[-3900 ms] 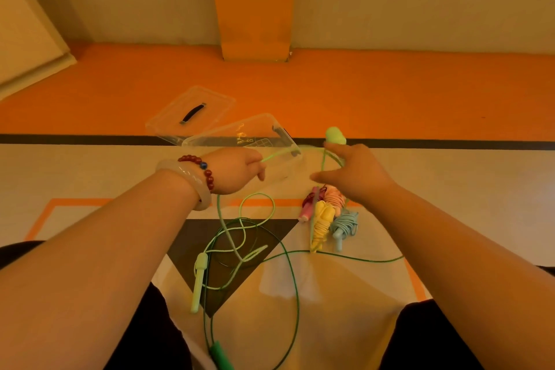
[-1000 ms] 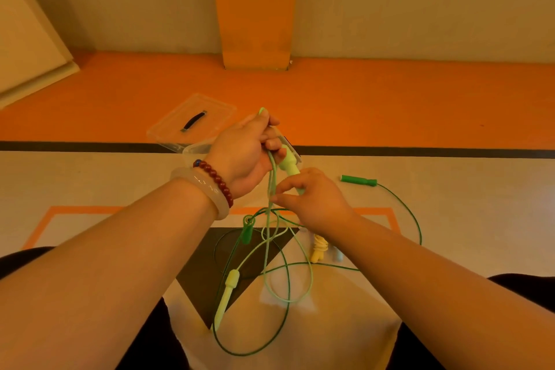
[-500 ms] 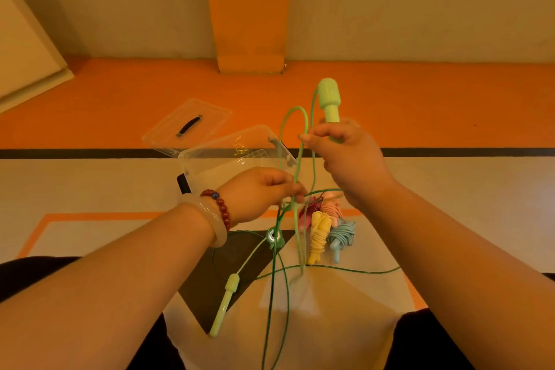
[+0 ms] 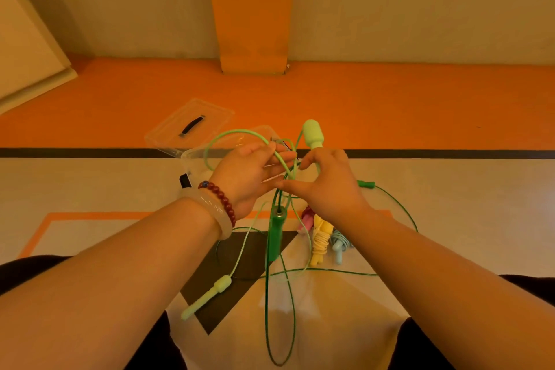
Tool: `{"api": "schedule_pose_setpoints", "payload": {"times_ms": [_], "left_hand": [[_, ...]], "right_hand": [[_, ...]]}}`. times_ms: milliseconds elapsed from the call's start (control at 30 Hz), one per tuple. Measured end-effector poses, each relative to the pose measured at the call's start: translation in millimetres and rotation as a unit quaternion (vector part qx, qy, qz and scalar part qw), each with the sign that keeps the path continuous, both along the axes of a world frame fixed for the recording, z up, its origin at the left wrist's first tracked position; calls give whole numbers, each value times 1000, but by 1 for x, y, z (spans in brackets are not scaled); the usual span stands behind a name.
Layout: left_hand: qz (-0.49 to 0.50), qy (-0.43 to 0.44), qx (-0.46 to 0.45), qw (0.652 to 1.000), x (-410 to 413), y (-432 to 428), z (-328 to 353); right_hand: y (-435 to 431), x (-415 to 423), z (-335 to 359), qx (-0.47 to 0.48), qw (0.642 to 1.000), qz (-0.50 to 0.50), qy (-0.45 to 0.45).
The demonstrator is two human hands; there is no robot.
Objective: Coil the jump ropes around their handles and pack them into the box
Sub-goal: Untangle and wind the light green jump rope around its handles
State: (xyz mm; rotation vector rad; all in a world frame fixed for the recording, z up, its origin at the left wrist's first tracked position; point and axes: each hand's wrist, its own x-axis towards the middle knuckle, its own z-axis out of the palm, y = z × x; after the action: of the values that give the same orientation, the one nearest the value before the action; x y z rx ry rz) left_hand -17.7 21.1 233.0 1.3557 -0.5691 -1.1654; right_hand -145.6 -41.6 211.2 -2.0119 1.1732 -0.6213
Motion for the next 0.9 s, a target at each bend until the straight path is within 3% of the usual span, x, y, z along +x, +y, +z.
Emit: {"api": "schedule_pose_setpoints", "payload": {"times_ms": [167,300,433,600,767,900], "left_hand": [[19,-18,11,1000,5,2,2],[93,-67,34,993,13,-1,5],[118,50,35,991,15,-1,9],[133,157,9,979,14,-3,17],[115,200,-14,973,10,-1,18],[79,218,-32,972,5,-1,20]], "right_hand": [[-5,1,1,-5,1000,-7,2],[-24,-12,4,-34,995,-90,-31],[-36,-20,-3,17,992,-122,39],[-19,-11,0,36,998,-54,17],[2,2,3,78,995,59,14],[10,8,-4,53,995,82,-1]]}}
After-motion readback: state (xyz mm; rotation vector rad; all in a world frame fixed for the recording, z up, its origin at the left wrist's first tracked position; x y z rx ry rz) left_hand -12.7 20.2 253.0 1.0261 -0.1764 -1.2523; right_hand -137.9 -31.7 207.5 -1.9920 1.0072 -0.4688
